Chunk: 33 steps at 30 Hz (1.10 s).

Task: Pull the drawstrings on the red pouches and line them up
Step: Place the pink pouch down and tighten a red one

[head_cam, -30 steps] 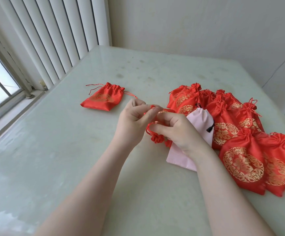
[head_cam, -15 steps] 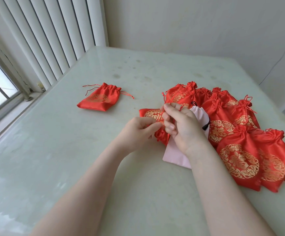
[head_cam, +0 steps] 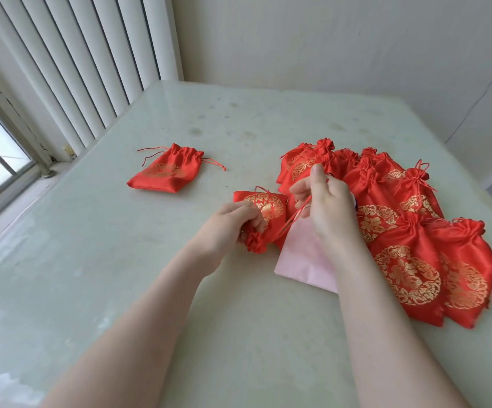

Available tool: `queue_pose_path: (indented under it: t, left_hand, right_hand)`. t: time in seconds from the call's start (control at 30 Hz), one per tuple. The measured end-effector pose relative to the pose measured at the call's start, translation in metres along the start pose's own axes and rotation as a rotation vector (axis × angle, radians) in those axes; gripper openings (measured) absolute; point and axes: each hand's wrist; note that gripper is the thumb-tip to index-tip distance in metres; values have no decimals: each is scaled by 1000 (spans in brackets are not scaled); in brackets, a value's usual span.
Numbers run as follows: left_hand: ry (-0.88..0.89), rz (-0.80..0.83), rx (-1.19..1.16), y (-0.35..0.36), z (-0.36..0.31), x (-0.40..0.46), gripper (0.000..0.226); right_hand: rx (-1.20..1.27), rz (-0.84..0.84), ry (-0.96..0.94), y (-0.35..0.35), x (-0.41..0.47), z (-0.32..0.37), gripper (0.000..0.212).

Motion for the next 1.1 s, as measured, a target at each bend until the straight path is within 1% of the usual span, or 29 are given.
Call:
queue_pose_path:
  t: [0.07,0.13,0.17,0.23,0.3,0.37,0.47,0.53,0.63,0.73,0.77,0.83,0.9,0.97,1.0,1.03,1.1]
  left_hand:
    - [33,12,145,3,1,-2,27]
    - [54,39,311,7,1,-4,31]
    - [62,50,390,8,2,-5,33]
    - [84,56,481,8,3,-6,41]
    - [100,61,491,8,1,-7,42]
    - [123,82,511,8,-1,-8,38]
    - [141,132,581,8,-2,-9,29]
    - [167,156,574,9,-1,-10,29]
    - [207,127,549,10,-2,-12,29]
    - [180,111,627,11,-4,-11,35]
    - [156,114,606,10,-3,-10,38]
    - [93,109,475,8,-2,-9,40]
    - [52,51,374,6,-1,-7,40]
    - [26,-28,334,3,0,-4,45]
    - [20,-40,298,3,1,-3,47]
    - [14,-38,254,2,1,-3,48]
    - [-8,-52,161,-1,1,-1,50]
  right_hand:
    - [-89,-48,-84,-3,0,1,54]
    - [-137,-52,-98,-3,0,-1,54]
    - [-93,-39,-74,-2,0,-1,53]
    - [92,11,27,2,-3,3,49]
    - [339,118,132,5,-8,10,45]
    - [481,234,142,10,-13,13,41]
    - [474,386,19,21,-22,13,33]
    - [433,469,-48,27,-26,13,30]
    - [433,571,-99,24,-27,13,28]
    - [509,602,-172,17,-25,14,23]
    - [544,605,-198,15,-23,13,21]
    - [576,574,-219,12,-19,10,23]
    - [462,504,-197,9,-14,5,26]
    - [146,428,-232,6,-11,0,38]
    - [-24,430,-264,4,-10,-2,44]
    - [-155,468,-289,2,-10,-3,47]
    - [-269,560,-299,-2,-11,-5,43]
Point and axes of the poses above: each hand's wrist, its own x-axis towards the middle knuckle, its own y-axis out of the palm, z = x × y, and after that the axes turned 1 degree about -z, right-handed
